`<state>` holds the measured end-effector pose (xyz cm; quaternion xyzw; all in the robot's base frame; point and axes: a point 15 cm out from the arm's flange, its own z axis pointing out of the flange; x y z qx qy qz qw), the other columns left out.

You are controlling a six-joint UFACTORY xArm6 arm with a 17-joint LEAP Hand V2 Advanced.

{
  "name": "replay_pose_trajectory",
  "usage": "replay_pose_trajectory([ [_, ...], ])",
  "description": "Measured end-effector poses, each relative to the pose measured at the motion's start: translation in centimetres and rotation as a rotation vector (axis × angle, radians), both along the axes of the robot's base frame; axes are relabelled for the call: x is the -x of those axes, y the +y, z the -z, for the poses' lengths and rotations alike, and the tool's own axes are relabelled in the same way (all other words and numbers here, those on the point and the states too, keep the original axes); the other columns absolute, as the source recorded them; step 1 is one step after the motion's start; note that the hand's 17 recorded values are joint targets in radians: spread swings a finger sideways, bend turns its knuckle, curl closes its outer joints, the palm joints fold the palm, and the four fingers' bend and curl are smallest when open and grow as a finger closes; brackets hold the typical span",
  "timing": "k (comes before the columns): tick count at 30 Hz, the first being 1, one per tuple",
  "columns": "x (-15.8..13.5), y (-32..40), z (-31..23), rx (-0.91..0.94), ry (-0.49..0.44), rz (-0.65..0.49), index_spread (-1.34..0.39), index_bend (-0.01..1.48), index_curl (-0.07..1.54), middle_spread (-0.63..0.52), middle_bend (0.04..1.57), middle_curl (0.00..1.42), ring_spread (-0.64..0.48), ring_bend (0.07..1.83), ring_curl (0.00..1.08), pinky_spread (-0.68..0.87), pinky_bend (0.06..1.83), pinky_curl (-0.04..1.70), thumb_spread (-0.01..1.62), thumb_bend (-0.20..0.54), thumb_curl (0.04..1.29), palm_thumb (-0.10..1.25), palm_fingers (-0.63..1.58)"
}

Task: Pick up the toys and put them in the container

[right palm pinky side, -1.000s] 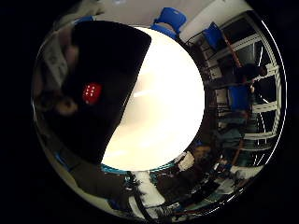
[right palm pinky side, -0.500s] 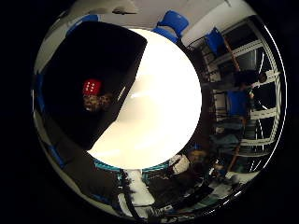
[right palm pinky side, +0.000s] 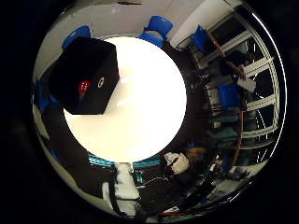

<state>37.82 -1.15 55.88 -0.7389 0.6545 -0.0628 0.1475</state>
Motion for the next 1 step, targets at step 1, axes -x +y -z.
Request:
replay_pose_trajectory([
  [1, 0.44, -0.93, 0.13, 0.003, 0.011, 0.012, -0.47, 0.16, 0.28, 0.11, 0.21, 0.34, 0.22, 0.42, 0.24, 0.43, 0.61, 0.18, 1.14, -0.02, 0.41, 0.79, 0.2],
])
